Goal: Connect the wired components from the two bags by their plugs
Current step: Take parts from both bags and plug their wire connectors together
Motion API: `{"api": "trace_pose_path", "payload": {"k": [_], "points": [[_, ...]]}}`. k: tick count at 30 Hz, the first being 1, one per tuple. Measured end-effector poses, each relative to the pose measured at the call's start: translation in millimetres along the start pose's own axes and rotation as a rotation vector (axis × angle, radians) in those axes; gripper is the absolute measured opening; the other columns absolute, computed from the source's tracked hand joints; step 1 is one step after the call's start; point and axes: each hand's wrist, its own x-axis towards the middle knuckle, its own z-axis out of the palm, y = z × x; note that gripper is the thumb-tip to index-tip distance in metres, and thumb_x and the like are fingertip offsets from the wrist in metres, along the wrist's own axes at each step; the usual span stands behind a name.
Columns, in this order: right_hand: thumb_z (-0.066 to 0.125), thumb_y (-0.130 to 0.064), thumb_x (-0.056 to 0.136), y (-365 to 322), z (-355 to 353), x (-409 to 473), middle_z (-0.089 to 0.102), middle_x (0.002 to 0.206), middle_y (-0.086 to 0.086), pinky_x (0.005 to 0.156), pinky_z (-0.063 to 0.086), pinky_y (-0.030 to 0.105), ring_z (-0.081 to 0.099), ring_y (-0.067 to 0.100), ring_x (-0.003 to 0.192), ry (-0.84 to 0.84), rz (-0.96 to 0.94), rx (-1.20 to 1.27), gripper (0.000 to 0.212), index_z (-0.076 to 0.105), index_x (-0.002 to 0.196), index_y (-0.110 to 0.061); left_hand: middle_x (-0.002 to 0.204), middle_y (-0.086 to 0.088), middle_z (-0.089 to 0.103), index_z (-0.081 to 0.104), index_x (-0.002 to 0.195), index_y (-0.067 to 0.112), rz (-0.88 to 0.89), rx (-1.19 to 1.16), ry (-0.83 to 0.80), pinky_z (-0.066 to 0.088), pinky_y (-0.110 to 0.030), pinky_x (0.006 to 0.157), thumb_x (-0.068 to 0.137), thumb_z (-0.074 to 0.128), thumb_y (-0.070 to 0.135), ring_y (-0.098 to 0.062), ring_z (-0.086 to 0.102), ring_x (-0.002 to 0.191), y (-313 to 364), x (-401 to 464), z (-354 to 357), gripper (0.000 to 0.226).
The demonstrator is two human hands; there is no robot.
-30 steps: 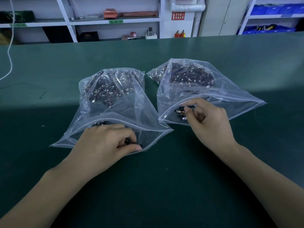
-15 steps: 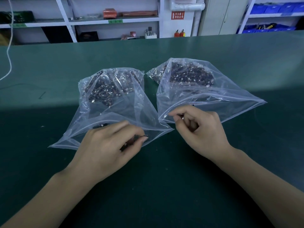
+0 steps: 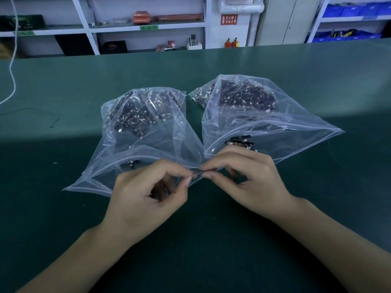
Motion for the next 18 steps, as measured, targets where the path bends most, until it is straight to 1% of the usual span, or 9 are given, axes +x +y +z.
{"api": "trace_pose_path", "payload": {"k": [1, 3, 7, 10, 11, 14, 18], "points": [[0.079, -0.014, 0.098, 0.2, -0.1, 0.1, 0.069, 0.097, -0.007, 0.064, 0.038, 0.015, 0.047, 0.002, 0.064, 0.006, 0.003, -0.002, 0.008, 0.081, 0.105, -0.01, 0.073, 0.004, 0.072, 0.079, 0.095, 0.014, -0.007, 0.004, 0.0, 0.053, -0.026, 0.054, 0.093, 0.076, 0.019, -0.012, 0.067, 0.06, 0.1, -0.1, 0.6, 0.006], [0.078, -0.014, 0.098, -0.1, 0.0, -0.2, 0.066, 0.096, -0.011, 0.068, 0.037, 0.012, 0.048, -0.002, 0.067, 0.011, 0.007, -0.006, 0.007, 0.081, 0.102, -0.009, 0.076, 0.006, 0.073, 0.08, 0.096, 0.014, -0.014, 0.026, 0.007, 0.053, -0.026, 0.055, 0.094, 0.078, 0.019, -0.011, 0.068, 0.063, -0.9, 0.1, 1.1, 0.006], [0.078, -0.016, 0.099, -2.4, 0.6, -0.9, 0.065, 0.096, -0.014, 0.067, 0.039, 0.014, 0.049, 0.001, 0.065, 0.015, -0.013, -0.014, 0.008, 0.081, 0.103, -0.009, 0.087, 0.011, 0.075, 0.082, 0.098, 0.012, 0.008, 0.073, -0.003, 0.049, -0.019, 0.06, 0.095, 0.08, 0.019, -0.01, 0.066, 0.067, -3.8, 1.8, 0.7, 0.008], [0.078, -0.019, 0.099, -2.4, 0.9, -0.8, 0.063, 0.095, -0.019, 0.069, 0.038, 0.011, 0.048, -0.003, 0.067, 0.027, -0.006, -0.018, 0.011, 0.081, 0.103, -0.01, 0.091, 0.008, 0.075, 0.081, 0.096, 0.01, 0.009, 0.076, -0.002, 0.047, -0.015, 0.066, 0.094, 0.081, 0.015, -0.01, 0.065, 0.069, -4.7, 2.0, 0.9, 0.006], [0.078, -0.02, 0.099, -2.0, 0.9, -0.9, 0.063, 0.094, -0.02, 0.069, 0.037, 0.01, 0.048, -0.005, 0.067, 0.035, 0.004, -0.02, 0.011, 0.081, 0.102, -0.01, 0.091, 0.007, 0.074, 0.081, 0.095, 0.009, 0.007, 0.074, -0.003, 0.047, -0.015, 0.066, 0.094, 0.08, 0.014, -0.011, 0.065, 0.069, -4.5, 1.9, 1.0, 0.005], [0.077, -0.022, 0.1, -1.5, 1.0, -0.3, 0.068, 0.091, -0.012, 0.07, 0.038, 0.012, 0.05, -0.005, 0.07, 0.038, 0.012, -0.025, 0.012, 0.08, 0.099, -0.01, 0.092, 0.005, 0.073, 0.08, 0.094, 0.009, 0.001, 0.065, -0.01, 0.045, -0.014, 0.066, 0.094, 0.08, 0.013, -0.011, 0.064, 0.07, -3.3, 2.0, 1.7, 0.004], [0.072, -0.022, 0.103, -2.4, 1.3, -0.4, 0.065, 0.094, -0.015, 0.073, 0.038, 0.008, 0.053, -0.009, 0.076, 0.012, 0.007, -0.032, 0.016, 0.078, 0.097, -0.009, 0.095, 0.007, 0.073, 0.08, 0.094, 0.011, 0.017, 0.049, -0.036, 0.045, -0.014, 0.065, 0.098, 0.077, 0.019, -0.011, 0.064, 0.071, -3.3, 3.2, 0.6, 0.009]]}}
